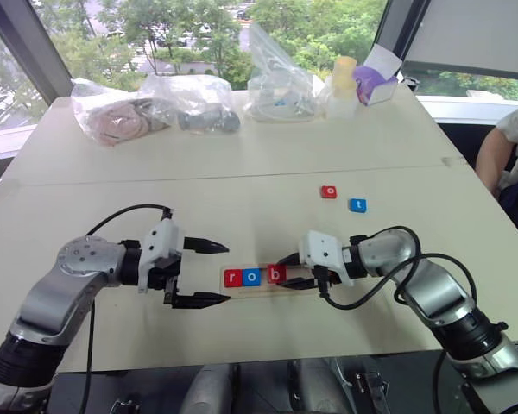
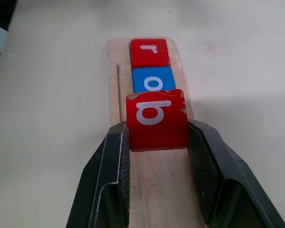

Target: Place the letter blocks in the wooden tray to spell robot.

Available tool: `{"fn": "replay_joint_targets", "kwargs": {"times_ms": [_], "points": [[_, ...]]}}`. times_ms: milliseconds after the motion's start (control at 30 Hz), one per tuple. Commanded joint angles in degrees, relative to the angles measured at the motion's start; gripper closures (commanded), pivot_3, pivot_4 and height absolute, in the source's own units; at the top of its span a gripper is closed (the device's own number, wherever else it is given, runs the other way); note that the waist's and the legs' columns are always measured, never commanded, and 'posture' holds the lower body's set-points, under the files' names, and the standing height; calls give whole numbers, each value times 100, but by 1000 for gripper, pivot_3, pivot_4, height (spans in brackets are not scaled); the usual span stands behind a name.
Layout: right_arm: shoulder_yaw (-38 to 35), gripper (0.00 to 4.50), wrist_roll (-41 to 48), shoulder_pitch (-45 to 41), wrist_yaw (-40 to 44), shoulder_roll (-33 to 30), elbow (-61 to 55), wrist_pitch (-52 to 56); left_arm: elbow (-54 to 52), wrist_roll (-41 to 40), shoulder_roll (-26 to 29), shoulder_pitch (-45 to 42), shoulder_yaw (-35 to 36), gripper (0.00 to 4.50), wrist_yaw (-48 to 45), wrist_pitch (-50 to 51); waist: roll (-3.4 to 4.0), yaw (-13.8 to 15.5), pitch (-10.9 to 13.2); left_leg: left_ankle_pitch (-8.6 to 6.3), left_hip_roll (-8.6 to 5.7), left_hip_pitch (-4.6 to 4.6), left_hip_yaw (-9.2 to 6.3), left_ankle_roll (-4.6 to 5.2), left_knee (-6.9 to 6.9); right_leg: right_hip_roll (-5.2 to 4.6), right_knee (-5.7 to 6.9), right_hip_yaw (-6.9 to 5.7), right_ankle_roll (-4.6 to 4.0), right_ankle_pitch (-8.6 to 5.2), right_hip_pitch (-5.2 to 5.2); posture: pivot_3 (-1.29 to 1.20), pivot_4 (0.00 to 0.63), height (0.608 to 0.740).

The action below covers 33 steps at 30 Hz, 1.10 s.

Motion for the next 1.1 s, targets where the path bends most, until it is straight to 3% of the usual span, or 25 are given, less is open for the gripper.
{"fn": "replay_joint_targets", "kwargs": {"times_ms": [33,733,933,967,1100], "points": [[85,3366,-42,-132,-36,167,68,-126,-237,-12,77,62,24,0,-26,-80,0,2,0,0,1,0,0,0,0,1,0,0,0,0,0,0,150,740],[324,3366,-268,-300,72,339,562,-360,-262,102,-4,144,-3,0,98,-179,0,0,0,0,0,0,0,0,0,5,3,-1,1,1,-1,0,150,740],[320,272,-274,-312,119,359,566,-335,-237,118,-16,137,-15,0,137,-215,0,-1,0,0,0,0,0,-1,0,5,4,-1,1,1,-1,0,150,740],[314,28,-270,-320,121,365,563,-327,-233,121,-20,134,-18,0,144,-219,0,-1,0,0,0,0,0,-1,0,5,4,-1,1,1,-1,0,150,740],[90,28,-136,-498,18,469,566,-200,-224,126,-37,120,-29,0,168,-219,0,-7,0,0,0,0,0,-1,0,5,4,-1,1,1,-2,0,150,740]]}}
